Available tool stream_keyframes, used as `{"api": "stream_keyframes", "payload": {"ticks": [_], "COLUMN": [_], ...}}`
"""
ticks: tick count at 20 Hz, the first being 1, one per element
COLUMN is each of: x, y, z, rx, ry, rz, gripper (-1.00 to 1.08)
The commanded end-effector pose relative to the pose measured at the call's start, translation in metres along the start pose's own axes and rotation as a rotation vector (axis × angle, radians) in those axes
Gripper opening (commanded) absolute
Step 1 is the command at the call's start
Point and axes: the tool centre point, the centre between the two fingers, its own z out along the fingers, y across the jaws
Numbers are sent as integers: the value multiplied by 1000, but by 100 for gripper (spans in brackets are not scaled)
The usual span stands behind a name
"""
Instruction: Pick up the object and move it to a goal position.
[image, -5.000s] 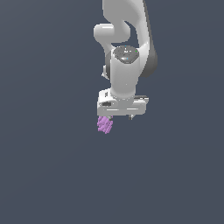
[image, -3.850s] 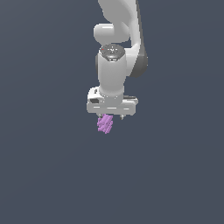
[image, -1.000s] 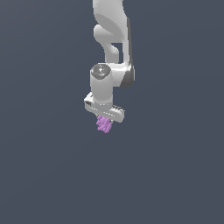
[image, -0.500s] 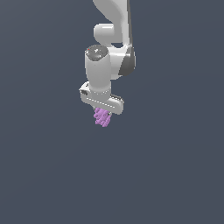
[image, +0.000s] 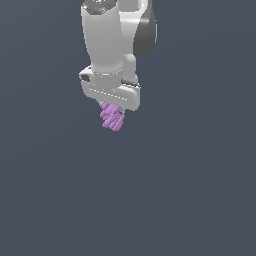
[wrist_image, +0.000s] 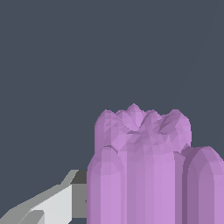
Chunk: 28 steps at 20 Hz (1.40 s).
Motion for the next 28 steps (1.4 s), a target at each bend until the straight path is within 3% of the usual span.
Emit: {"api": "stream_keyframes", "payload": {"ticks": [1,16,28], "x": [0,8,14], "y": [3,18,22], "z": [-27,-176,-231], "rx": [0,0,0], "ry": [0,-1,-1], "rz": [0,0,-1], "gripper": [-100,-100,-100]}}
